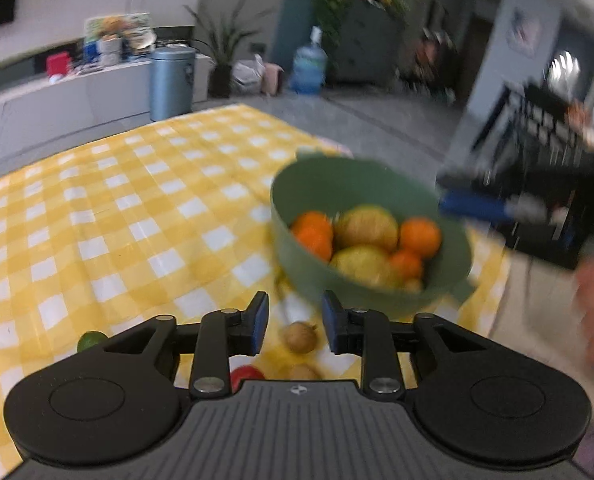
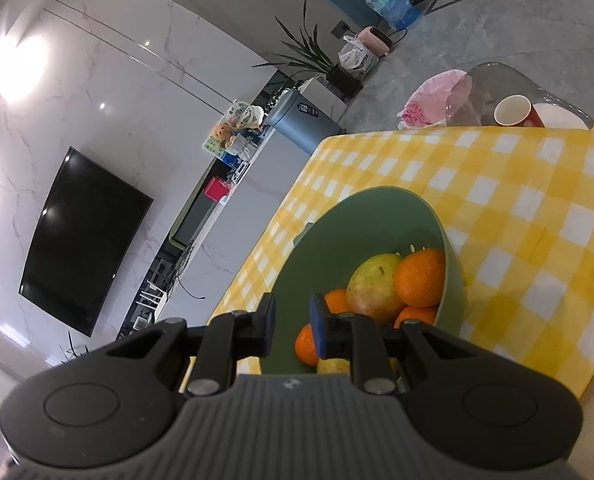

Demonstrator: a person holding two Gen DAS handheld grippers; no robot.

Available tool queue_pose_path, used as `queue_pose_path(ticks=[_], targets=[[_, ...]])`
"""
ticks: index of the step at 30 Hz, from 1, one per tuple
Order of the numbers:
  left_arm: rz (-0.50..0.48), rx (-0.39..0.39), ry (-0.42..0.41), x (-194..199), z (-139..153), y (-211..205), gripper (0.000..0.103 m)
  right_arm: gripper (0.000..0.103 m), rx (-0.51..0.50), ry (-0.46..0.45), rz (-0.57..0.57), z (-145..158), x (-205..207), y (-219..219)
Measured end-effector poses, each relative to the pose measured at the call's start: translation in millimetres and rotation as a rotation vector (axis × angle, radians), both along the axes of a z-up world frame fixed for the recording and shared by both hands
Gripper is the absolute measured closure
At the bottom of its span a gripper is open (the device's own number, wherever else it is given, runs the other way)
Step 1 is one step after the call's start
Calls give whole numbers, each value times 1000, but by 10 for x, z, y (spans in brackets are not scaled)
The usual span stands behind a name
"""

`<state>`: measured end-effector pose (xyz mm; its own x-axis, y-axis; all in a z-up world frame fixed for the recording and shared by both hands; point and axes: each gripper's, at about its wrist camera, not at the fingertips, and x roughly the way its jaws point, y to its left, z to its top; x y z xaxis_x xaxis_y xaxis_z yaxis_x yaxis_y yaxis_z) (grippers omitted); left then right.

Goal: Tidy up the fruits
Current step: 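Carry both kiwis over the green colander, then lower both kiwis into the colander and open both grippers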

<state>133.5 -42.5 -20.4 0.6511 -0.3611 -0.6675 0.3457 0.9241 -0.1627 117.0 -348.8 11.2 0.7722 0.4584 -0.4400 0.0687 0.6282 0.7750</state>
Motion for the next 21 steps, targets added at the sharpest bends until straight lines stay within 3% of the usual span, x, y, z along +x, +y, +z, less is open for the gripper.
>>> queue_pose_path(ticks=[2,9,17,21], targets=[[-27,39,14,25,-119,-61,56,86,-2,2,3,-2,3,6],[-96,138,50,103,-346,-284,52,86,-9,3,-7,1,31,-9],[-101,175,80,223,-437,-337,72,86,-13,-5,-9,17,29,0],[-72,154,69,219,-421,-314,73,86,16,-64,-35,86,-50,-79]])
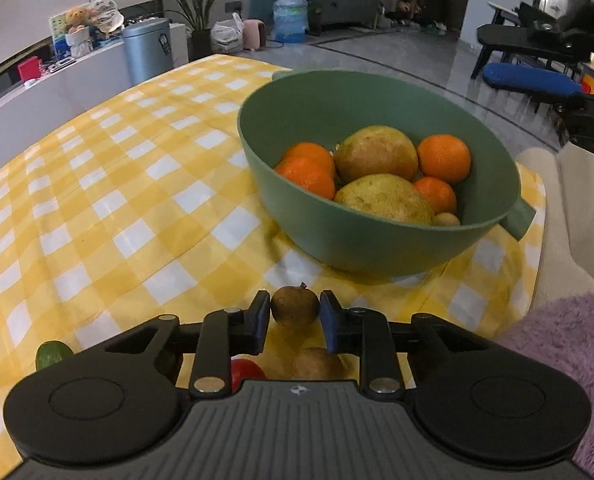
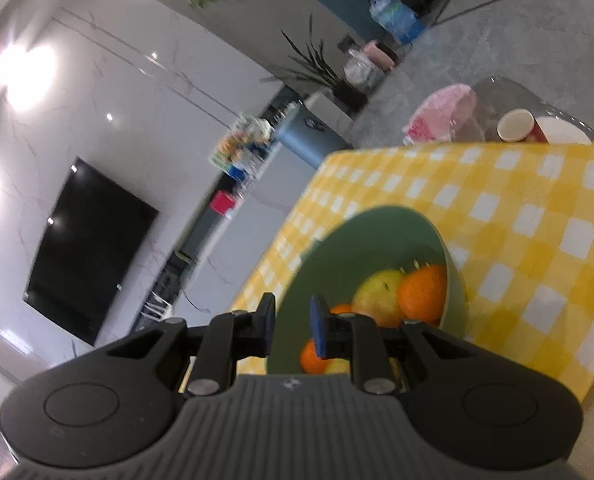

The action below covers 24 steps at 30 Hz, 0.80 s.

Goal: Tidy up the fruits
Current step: 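Lower both kiwis into the colander and open both grippers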

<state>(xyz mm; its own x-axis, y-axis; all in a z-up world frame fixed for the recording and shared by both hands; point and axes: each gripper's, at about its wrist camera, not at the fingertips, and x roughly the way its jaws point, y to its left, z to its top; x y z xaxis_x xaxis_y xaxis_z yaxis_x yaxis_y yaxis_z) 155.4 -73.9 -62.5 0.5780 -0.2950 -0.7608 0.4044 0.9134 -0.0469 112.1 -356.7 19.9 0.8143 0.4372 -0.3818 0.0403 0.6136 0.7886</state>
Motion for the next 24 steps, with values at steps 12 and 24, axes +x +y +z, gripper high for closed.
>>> queue_pose_path(ticks=[12,24], targets=[[-13,-246,-148,-79,807,121,73,86,43,-20,-52,-6,-71,-136],[60,-295,-28,845,647,-394,73,87,55,7,-58,-76,-55,-226]])
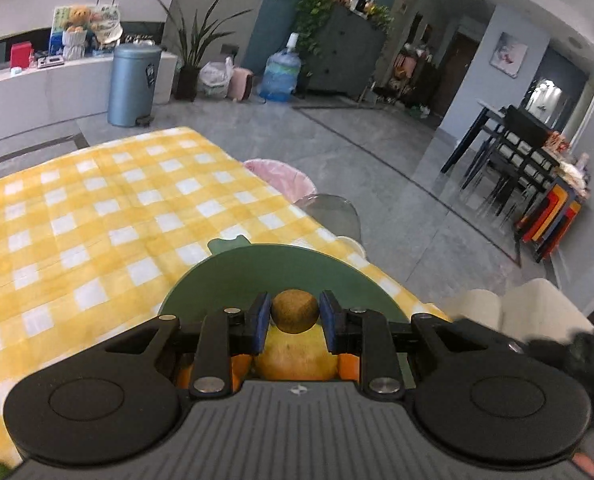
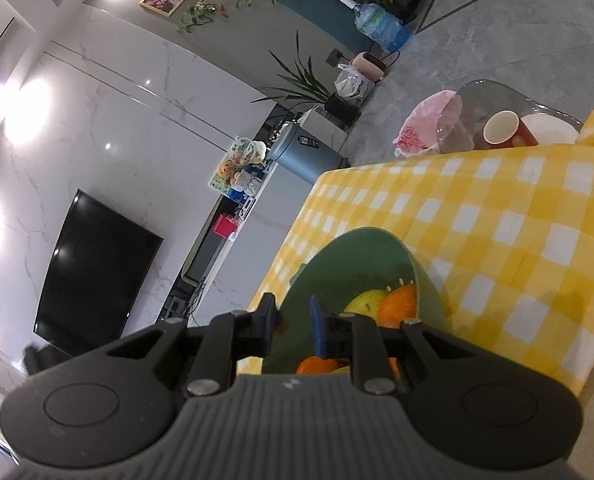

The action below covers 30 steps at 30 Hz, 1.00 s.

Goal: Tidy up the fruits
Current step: 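Lower both kiwis into the colander and open both grippers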

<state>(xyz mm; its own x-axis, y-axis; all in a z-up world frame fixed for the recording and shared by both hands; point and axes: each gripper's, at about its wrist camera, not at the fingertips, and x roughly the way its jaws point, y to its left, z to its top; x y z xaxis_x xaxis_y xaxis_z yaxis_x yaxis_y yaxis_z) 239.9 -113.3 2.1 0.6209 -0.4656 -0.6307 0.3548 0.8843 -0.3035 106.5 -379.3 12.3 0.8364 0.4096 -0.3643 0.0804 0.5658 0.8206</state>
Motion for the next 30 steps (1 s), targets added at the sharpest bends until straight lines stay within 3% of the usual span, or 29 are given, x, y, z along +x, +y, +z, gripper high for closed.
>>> queue_pose_path(ticks=[4,6,13,18,24,30], targets=[[56,27,22,141,-103,-34,73,87,1,8,0,-33,10,-27],[68,10,34,136,-115,2,67,86,2,13,0,-42,15,-32],[107,-52,37,-41,22,225,67,86,-11,15,12,-18,17,14],[135,-40,47,-273,162,328,39,86,-38,23,32,-18,48,76],[152,-25,20,-546,358,449,25,86,-74,25,54,10,87,177],[218,-27,34,-776,488,589,18,83,-128,32,95,45,133,333]])
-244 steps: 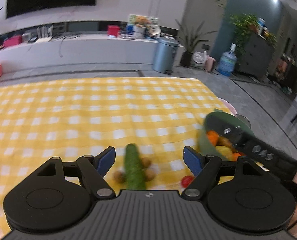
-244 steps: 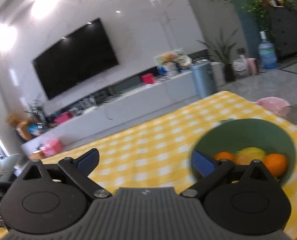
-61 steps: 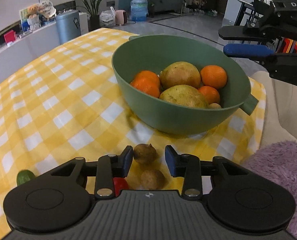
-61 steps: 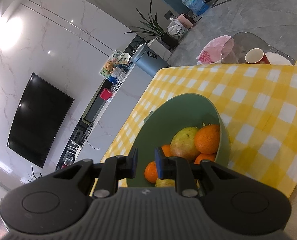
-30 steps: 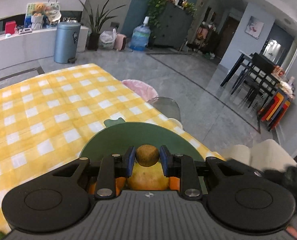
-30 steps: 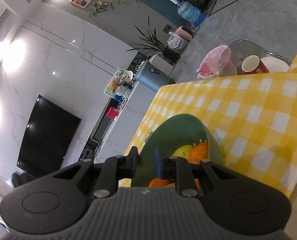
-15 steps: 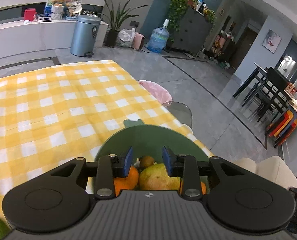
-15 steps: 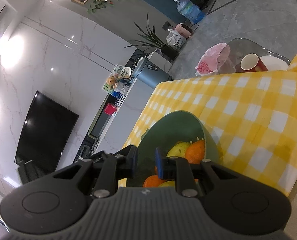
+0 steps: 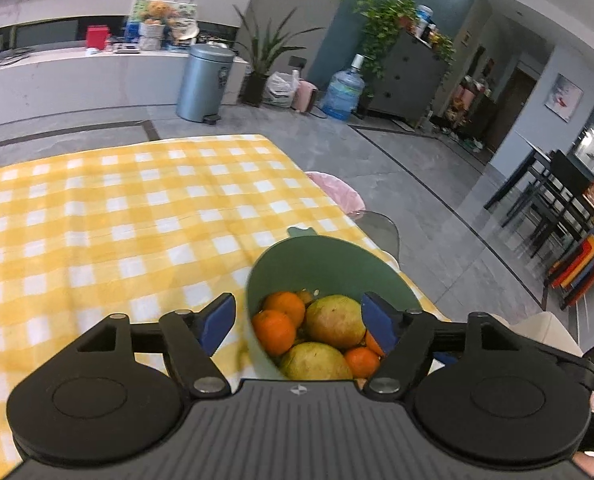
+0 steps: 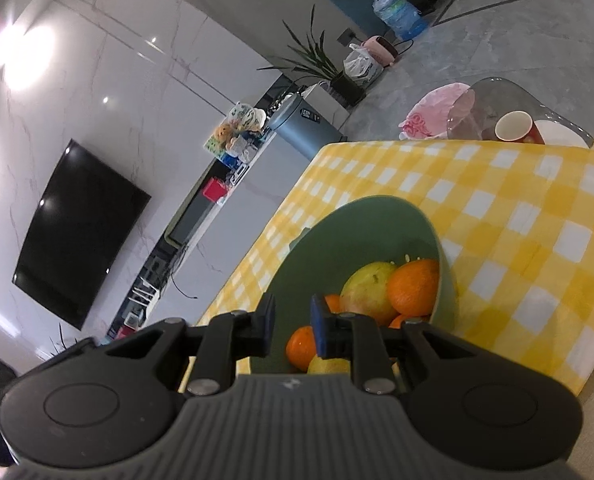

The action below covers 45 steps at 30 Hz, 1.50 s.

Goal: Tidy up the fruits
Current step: 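Lower both kiwis into the colander and open both grippers, then move both grippers back to the cucumber, kiwi and red tomato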

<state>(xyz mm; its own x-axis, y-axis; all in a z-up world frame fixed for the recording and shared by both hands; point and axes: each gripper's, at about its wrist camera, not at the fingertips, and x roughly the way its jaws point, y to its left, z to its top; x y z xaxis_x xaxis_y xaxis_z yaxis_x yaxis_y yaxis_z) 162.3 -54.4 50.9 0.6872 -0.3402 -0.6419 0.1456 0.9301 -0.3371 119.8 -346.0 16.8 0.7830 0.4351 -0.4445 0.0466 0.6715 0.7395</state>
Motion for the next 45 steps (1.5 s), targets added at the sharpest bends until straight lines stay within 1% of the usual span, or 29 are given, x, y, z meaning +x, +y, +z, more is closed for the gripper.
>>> queue_pose_path(ticks=[1,2,3,5,7,9,12,14,15,16,20,23,25,27,31,34,38,41,43,45], targets=[[13,-2,5,-41,8,29,18,80,-10,-2,-2,20,-1,18],[27,-2,12,-83,17,60,18,75,-18,-7,-3,37,-7,33],[39,-1,18,-126,25,90,18,71,-26,-15,-3,52,-17,48],[62,4,22,-218,44,169,18,68,-41,-27,6,83,-16,85],[82,11,19,-311,62,252,18,61,-58,-32,19,107,-12,150],[97,18,18,-398,76,323,18,50,-78,-32,32,132,-5,239],[126,27,28,-511,93,425,18,47,-104,-39,62,180,5,379],[149,35,36,-586,107,510,18,42,-126,-52,89,208,2,485],[158,39,41,-620,105,547,18,39,-145,-62,115,221,2,561],[165,44,45,-662,98,591,18,38,-171,-70,150,234,-2,642],[215,53,37,-842,76,794,19,36,-285,-94,305,260,-44,1076],[269,66,32,-957,-12,945,19,36,-317,-66,407,209,-37,1327],[320,74,54,-1019,-103,1055,19,36,-340,-45,450,154,-38,1458],[368,65,78,-1080,-207,1180,19,36,-370,-21,477,92,-37,1555],[440,33,117,-1172,-400,1427,19,36,-408,29,490,-41,-1,1624],[471,27,139,-1224,-547,1549,19,36,-430,64,484,-118,41,1643],[474,-5,168,-1288,-680,1683,19,36,-447,111,476,-189,48,1644],[453,-21,170,-1307,-727,1723,19,38,-455,148,470,-238,43,1644],[439,-28,172,-1295,-754,1730,19,41,-463,161,464,-259,42,1653],[433,-36,175,-1287,-799,1728,19,52,-465,172,450,-282,52,1656]])
